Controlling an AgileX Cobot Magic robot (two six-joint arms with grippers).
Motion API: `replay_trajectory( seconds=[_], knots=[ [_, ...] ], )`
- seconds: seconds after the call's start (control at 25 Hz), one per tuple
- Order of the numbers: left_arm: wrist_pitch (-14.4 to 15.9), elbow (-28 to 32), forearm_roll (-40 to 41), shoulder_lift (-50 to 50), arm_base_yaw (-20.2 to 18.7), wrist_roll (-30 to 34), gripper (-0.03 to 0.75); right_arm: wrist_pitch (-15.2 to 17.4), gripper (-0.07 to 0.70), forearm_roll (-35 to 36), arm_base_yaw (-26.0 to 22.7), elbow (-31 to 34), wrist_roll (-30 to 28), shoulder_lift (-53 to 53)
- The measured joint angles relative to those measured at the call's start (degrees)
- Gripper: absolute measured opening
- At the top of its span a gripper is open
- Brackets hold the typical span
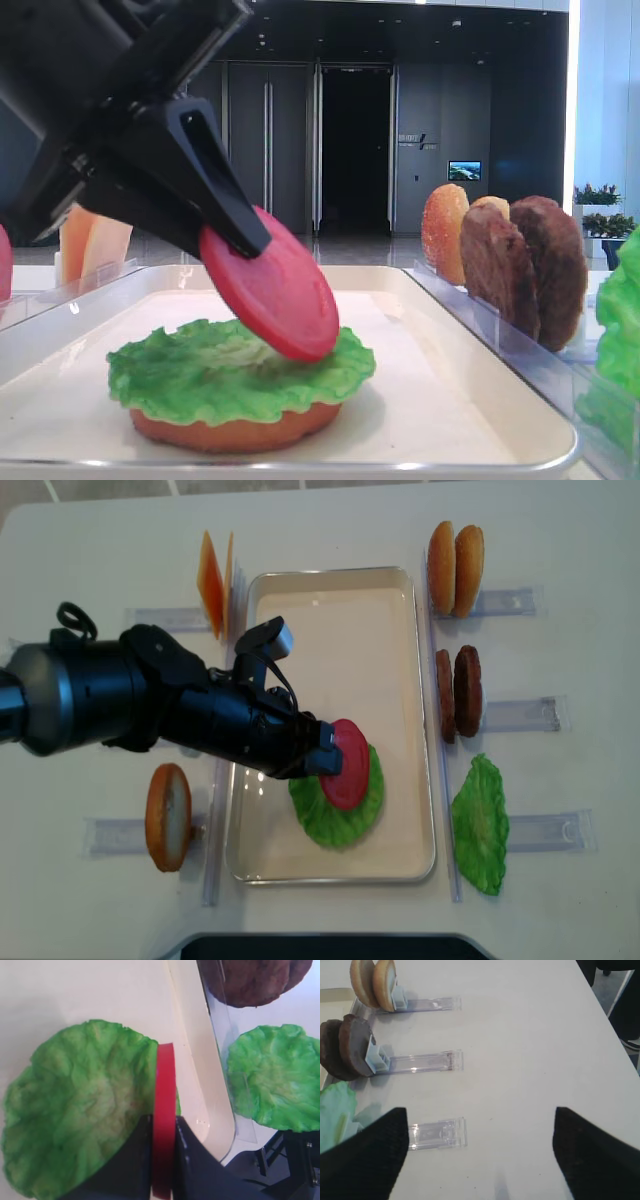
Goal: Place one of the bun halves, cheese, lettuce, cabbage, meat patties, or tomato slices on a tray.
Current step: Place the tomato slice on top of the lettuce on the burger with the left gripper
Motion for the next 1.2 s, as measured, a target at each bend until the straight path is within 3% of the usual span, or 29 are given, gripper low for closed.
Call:
replay_trajectory(
  seconds=[0.76, 1.2],
  knots=[
    [4.61, 0.0, -6.57, 2.43, 0.0, 10.6, 0.054, 0.0, 0.587, 0.0, 0.0, 0.0, 0.0, 0.0],
    [4.15, 0.0, -6.91, 2.43, 0.0, 12.21, 0.054, 0.0, 0.587, 0.0, 0.0, 0.0, 0.0, 0.0]
  ],
)
